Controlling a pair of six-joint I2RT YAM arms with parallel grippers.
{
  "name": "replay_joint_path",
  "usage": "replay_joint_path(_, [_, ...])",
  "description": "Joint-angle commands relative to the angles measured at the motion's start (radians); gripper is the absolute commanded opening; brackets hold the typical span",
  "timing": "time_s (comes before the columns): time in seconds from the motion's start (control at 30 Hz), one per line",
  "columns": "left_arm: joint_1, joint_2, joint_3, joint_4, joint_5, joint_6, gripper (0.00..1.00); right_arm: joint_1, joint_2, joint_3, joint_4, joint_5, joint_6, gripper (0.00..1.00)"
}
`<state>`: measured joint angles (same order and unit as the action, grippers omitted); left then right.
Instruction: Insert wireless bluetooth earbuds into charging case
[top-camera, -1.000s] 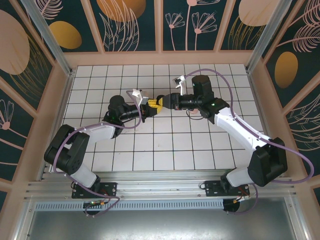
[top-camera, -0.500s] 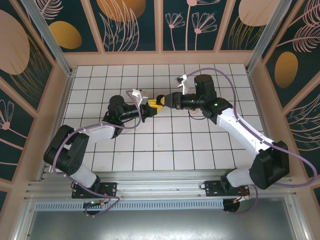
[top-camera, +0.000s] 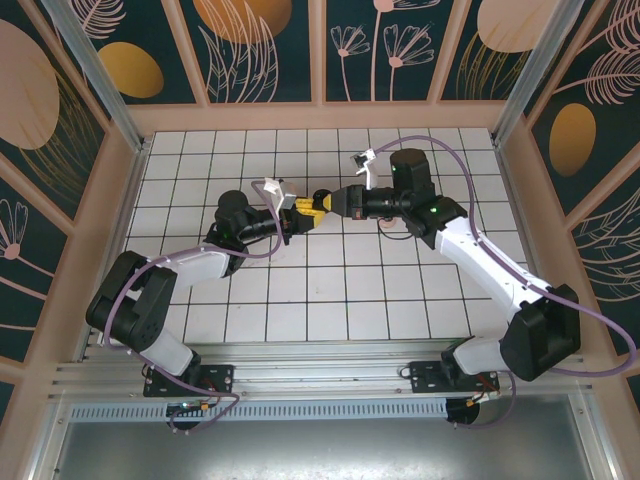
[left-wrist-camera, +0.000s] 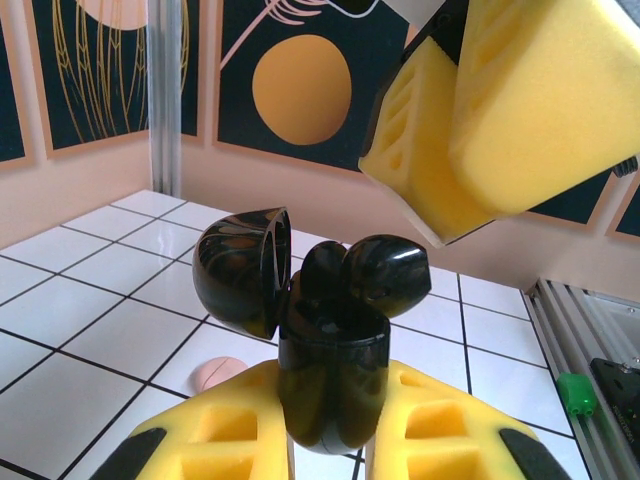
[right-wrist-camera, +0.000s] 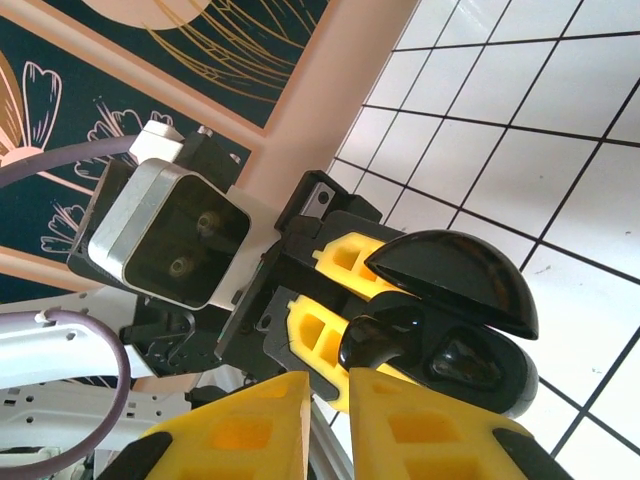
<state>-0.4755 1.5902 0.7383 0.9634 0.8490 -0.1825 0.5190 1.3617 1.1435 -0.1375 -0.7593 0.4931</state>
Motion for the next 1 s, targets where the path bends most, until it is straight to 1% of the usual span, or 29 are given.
replay_joint_path(0.0, [-0.002, -0.025, 0.01, 0.012, 0.016, 0.023, 0.07, 0.006, 0.013, 0.032, 0.032, -0.023, -0.011, 0.18])
replay_joint_path(0.33, [-0.002, -0.025, 0.012, 0.014, 0.018, 0.021, 0.07, 0.016, 0.046, 0.055, 0.045, -0.019, -0.01, 0.16])
replay_joint_path(0.73, [-0.002, -0.036, 0.008, -0.007, 0.017, 0.039, 0.07, 0.022, 0.056, 0.061, 0.028, 0.033, -0.016, 0.16])
replay_joint_path(0.87, [-0.002, -0.038, 0.007, -0.025, 0.023, 0.057, 0.07, 0.022, 0.029, 0.063, 0.026, 0.037, -0.039, 0.23])
replay_joint_path(0.97, [-0.002, -0.042, 0.007, -0.031, 0.038, 0.07, 0.07, 0.009, -0.013, 0.062, 0.025, 0.031, -0.07, 0.31])
